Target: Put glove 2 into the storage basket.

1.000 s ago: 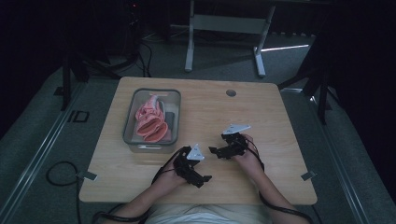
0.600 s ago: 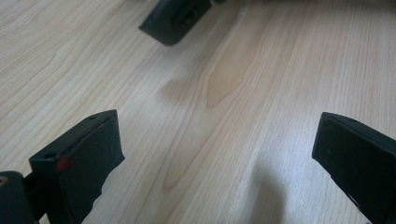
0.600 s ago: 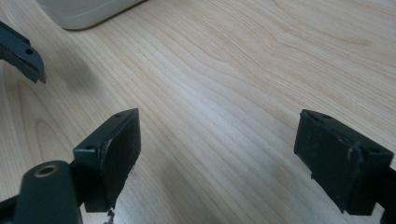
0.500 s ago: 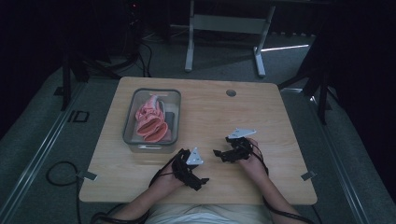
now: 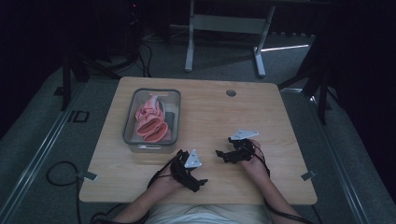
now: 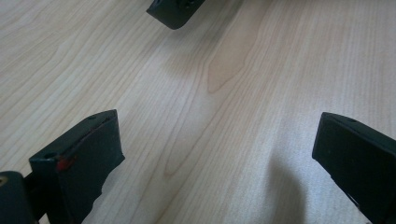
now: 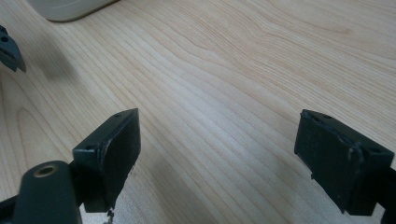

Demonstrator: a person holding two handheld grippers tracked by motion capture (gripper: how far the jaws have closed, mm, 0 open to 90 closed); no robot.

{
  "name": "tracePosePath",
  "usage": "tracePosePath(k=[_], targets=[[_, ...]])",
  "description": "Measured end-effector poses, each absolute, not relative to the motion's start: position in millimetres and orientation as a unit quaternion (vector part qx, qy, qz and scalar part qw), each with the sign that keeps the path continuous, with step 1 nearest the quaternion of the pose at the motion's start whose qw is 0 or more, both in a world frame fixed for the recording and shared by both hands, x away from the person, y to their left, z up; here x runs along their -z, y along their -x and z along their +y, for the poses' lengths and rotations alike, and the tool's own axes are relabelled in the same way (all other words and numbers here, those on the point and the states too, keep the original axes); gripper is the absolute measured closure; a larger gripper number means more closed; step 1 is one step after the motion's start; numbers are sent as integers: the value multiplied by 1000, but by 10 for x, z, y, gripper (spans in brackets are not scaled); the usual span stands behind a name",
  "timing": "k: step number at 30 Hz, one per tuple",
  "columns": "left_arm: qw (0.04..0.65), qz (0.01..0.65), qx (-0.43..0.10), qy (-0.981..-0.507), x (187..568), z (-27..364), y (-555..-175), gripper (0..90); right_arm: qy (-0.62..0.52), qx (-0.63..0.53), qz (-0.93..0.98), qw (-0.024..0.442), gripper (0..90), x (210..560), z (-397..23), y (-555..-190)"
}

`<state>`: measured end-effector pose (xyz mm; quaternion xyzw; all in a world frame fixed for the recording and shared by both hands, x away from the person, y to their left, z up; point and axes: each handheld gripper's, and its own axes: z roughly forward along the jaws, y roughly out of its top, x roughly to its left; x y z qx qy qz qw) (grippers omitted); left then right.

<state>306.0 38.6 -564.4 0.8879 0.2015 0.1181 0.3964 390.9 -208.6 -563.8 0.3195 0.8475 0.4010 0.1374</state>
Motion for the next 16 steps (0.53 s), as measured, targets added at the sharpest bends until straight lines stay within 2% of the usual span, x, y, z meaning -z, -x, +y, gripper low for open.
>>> tracePosePath(k=[16], targets=[[395,202,-117,-888,5663,396,-3054,12,-320,-396,849,144,142,5657,-2088,-3918]])
